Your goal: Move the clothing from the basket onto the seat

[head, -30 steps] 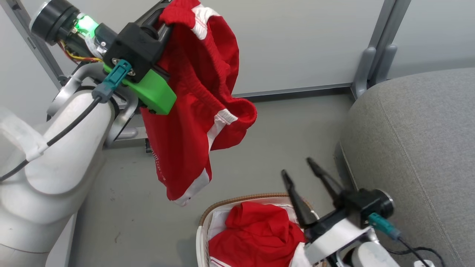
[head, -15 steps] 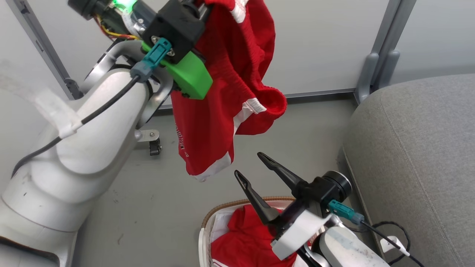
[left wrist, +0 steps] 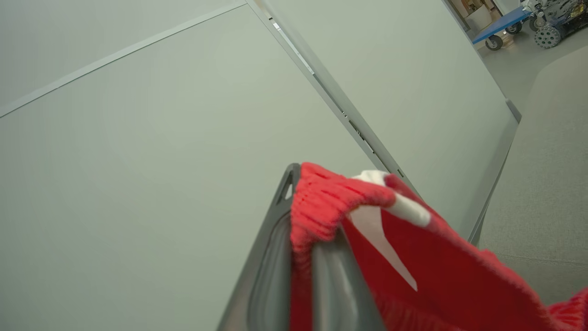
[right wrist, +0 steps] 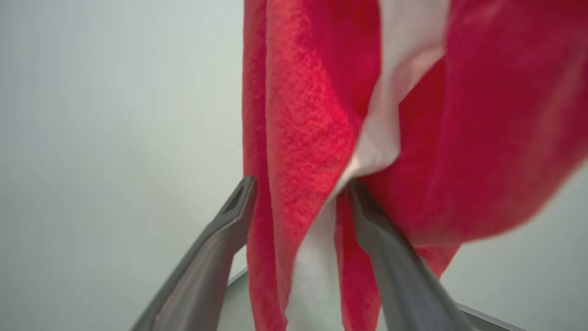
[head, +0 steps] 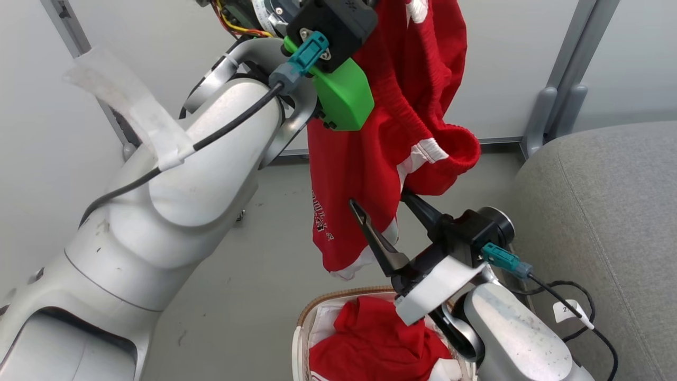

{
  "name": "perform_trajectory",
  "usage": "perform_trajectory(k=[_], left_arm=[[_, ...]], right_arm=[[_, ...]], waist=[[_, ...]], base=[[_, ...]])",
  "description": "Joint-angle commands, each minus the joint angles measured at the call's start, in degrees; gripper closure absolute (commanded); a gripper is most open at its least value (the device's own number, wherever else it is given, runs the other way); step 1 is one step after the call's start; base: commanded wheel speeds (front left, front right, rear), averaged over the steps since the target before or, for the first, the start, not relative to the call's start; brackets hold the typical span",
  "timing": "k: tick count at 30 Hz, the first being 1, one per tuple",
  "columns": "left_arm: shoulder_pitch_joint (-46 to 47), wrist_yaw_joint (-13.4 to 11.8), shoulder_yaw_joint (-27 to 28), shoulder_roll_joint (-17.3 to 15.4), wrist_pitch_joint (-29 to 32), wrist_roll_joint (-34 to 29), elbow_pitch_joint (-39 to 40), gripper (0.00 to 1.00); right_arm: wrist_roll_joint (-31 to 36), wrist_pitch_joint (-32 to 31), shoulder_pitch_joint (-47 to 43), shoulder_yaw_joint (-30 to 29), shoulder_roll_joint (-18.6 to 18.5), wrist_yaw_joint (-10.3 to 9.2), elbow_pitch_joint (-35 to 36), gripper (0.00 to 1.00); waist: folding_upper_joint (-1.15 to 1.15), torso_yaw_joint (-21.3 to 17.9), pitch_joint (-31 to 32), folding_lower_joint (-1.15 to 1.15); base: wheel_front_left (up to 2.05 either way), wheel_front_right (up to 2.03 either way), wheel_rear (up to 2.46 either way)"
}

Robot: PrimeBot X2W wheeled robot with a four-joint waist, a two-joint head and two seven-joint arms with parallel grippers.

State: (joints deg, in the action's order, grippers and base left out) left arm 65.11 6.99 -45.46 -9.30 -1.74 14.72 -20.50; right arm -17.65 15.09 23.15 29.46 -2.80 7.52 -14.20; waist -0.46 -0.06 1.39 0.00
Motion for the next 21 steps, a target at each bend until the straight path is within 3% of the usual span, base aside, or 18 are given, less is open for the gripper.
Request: perform_trajectory(k=[1, 4, 5, 16, 17, 19, 20, 21], left_arm=[[0.4, -0.2, 0.0, 0.5, 0.3, 0.9, -0.3, 1.0], [-0.8, -0.4, 0.1, 0.7, 0.5, 1.8, -0.7, 1.0], [-1.3, -0.4, 0.2, 0.6, 0.6, 2.0, -0.8, 1.0], [-9.6, -2.2, 1.9, -2.2, -2.5, 6.0, -1.9, 1.0], [-10.5, -2.3, 2.0, -2.4, -2.9, 6.3, -2.1, 0.76], [-13.0, -2.6, 2.2, -2.8, -4.1, 7.4, -2.8, 0.58], [-14.2, -2.7, 2.5, -2.9, -4.9, 8.0, -3.1, 0.43], [-15.1, -2.9, 2.7, -3.1, -5.7, 8.4, -3.4, 0.08]], right_arm=[[0.2, 0.1, 0.8, -0.5, -0.2, -0.06, -0.1, 0.0], [0.1, 0.1, 1.5, -1.3, -0.2, -0.06, -0.2, 0.96], [0.2, 0.1, 1.7, -1.5, -0.2, -0.06, -0.1, 1.0], [0.9, 0.1, 1.8, -3.4, -0.2, -0.06, 0.7, 1.0], [0.9, 0.1, 1.9, -3.6, -0.2, -0.06, 0.7, 1.0], [1.0, 0.1, 1.9, -4.0, -0.2, -0.06, 0.9, 1.0], [1.0, 0.1, 2.0, -4.3, -0.2, -0.06, 0.9, 1.0], [1.1, 0.1, 2.2, -4.5, -0.2, -0.06, 1.0, 1.0]], waist=[[0.46, 0.2, 0.1, 0.0], [0.46, 0.2, 0.2, 0.0], [0.46, 0.2, 0.3, 0.0], [0.46, -0.4, -0.2, 0.0], [0.46, -0.4, -0.3, 0.0], [0.46, -0.4, -0.4, 0.0], [0.46, -0.4, -0.5, 0.0], [0.46, -0.5, -0.6, 0.0]], base=[[0.0, 0.0, 0.0], [0.0, 0.0, 0.0], [0.0, 0.0, 0.0], [0.0, 0.0, 0.0], [0.0, 0.0, 0.0], [0.0, 0.0, 0.0], [0.0, 0.0, 0.0], [0.0, 0.0, 0.0]])
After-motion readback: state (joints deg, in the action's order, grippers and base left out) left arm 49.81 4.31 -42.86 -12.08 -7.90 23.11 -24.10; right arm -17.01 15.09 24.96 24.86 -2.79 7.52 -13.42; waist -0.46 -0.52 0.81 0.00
